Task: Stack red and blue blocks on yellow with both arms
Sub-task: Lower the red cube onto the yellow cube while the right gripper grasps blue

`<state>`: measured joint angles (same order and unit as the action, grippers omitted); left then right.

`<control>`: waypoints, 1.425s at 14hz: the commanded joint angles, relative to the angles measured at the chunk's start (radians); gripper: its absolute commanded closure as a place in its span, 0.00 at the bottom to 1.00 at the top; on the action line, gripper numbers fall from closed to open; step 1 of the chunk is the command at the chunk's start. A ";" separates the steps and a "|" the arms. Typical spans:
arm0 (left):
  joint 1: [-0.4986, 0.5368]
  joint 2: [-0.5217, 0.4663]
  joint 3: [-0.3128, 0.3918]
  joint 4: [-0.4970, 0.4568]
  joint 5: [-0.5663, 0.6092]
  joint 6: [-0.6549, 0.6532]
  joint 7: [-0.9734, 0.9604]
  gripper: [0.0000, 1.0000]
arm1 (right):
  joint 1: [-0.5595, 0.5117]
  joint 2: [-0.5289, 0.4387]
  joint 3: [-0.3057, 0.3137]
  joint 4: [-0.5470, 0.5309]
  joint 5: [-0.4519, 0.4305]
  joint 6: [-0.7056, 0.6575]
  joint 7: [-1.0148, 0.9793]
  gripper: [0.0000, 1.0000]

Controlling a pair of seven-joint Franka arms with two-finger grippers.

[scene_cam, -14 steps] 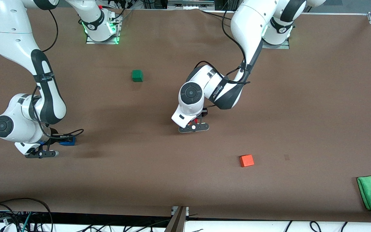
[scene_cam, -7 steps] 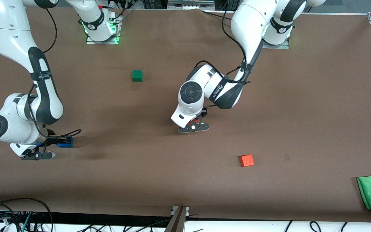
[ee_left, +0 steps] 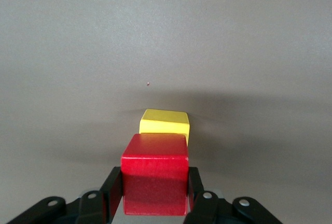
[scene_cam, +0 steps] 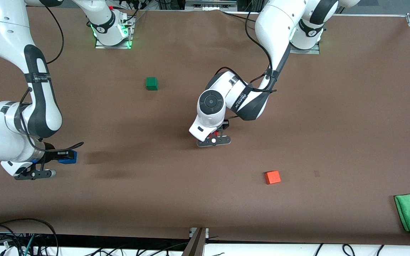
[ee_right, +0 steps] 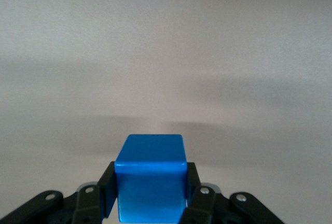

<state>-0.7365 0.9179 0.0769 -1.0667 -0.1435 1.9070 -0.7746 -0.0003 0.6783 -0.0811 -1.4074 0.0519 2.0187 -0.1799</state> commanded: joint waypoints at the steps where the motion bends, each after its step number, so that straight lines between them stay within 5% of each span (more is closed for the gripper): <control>1: -0.004 0.016 0.011 0.027 -0.025 0.000 -0.002 0.64 | -0.006 -0.011 0.006 0.066 0.019 -0.098 -0.024 0.61; 14: -0.004 0.018 0.012 0.028 -0.025 0.014 -0.018 0.15 | 0.080 -0.029 0.009 0.203 0.017 -0.275 0.009 0.65; 20: -0.004 -0.002 0.004 0.031 -0.028 -0.043 -0.031 0.11 | 0.164 -0.039 0.009 0.209 0.019 -0.291 0.100 0.65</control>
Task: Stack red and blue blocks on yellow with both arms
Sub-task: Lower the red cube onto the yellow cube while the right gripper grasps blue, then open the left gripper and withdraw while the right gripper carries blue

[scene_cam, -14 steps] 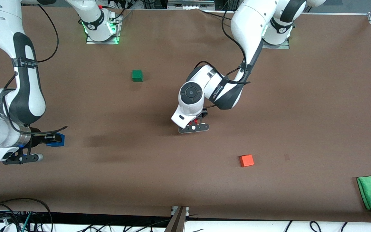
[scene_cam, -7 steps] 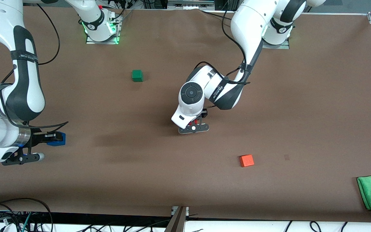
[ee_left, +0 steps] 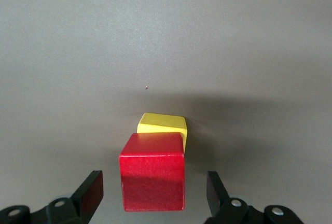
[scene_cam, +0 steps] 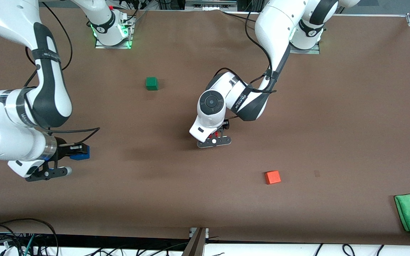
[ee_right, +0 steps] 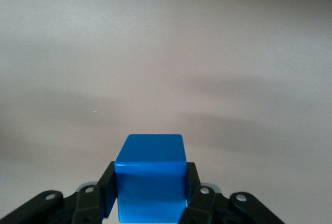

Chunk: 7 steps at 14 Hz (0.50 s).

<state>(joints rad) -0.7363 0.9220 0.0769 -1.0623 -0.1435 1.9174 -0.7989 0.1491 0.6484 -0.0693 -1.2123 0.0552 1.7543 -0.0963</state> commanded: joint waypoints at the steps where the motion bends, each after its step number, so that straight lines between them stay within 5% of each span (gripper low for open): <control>1: -0.005 -0.018 0.004 0.066 -0.031 -0.113 -0.012 0.10 | 0.023 -0.009 -0.003 0.014 0.015 -0.027 0.021 0.65; 4: -0.006 -0.044 -0.005 0.218 -0.056 -0.346 -0.043 0.09 | 0.041 -0.009 -0.003 0.014 0.017 -0.027 0.023 0.65; 7: 0.011 -0.145 0.001 0.214 -0.082 -0.504 -0.022 0.08 | 0.070 -0.010 -0.001 0.014 0.017 -0.025 0.085 0.65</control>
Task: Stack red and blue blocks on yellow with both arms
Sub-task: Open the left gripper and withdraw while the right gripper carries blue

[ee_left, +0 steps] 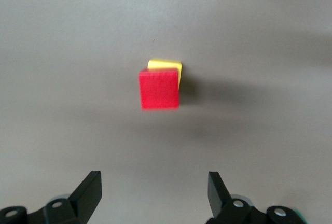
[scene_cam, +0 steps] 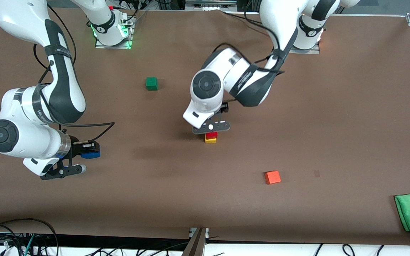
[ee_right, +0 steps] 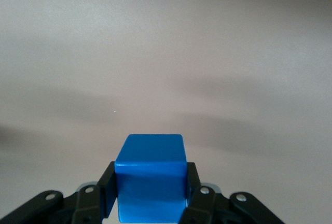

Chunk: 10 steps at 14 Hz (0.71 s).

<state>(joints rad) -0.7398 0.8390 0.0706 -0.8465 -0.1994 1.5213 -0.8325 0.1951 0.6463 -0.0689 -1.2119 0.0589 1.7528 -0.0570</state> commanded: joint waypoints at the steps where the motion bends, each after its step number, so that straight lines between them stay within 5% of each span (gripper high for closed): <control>1: 0.054 -0.127 0.014 -0.008 -0.025 -0.201 0.073 0.05 | 0.036 -0.008 -0.003 0.015 0.013 -0.024 0.069 0.65; 5: 0.351 -0.316 0.017 -0.011 -0.014 -0.531 0.520 0.00 | 0.098 -0.007 -0.002 0.035 0.013 -0.015 0.155 0.65; 10: 0.577 -0.350 0.015 -0.032 0.153 -0.552 0.873 0.00 | 0.188 -0.004 0.004 0.051 0.013 0.017 0.314 0.65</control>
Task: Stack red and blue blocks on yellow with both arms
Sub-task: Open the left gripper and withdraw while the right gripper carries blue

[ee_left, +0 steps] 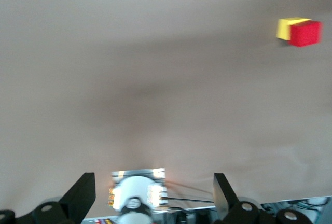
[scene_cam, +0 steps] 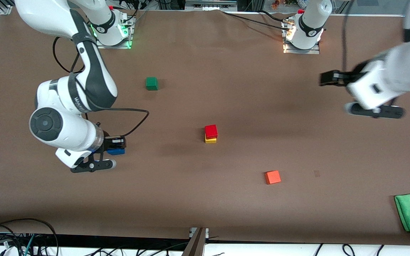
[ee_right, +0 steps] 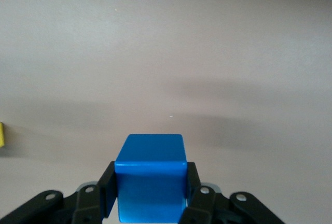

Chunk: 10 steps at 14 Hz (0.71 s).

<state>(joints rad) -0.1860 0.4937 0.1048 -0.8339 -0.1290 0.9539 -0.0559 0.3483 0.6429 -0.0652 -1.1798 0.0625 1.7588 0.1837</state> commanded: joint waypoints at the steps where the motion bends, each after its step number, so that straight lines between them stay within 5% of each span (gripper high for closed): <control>1: 0.058 -0.003 -0.019 -0.056 0.094 0.025 0.134 0.00 | 0.052 0.004 0.005 0.019 0.011 0.036 0.120 0.65; 6: 0.125 -0.014 -0.022 -0.131 0.098 0.098 0.180 0.00 | 0.174 0.037 0.005 0.017 0.010 0.157 0.307 0.65; 10: 0.138 -0.263 -0.027 -0.567 0.097 0.397 0.168 0.00 | 0.268 0.076 0.005 0.016 0.010 0.260 0.411 0.67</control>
<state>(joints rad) -0.0555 0.4370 0.1001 -1.0987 -0.0599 1.2074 0.1029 0.5787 0.7000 -0.0530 -1.1781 0.0634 1.9772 0.5322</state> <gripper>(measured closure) 0.000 0.449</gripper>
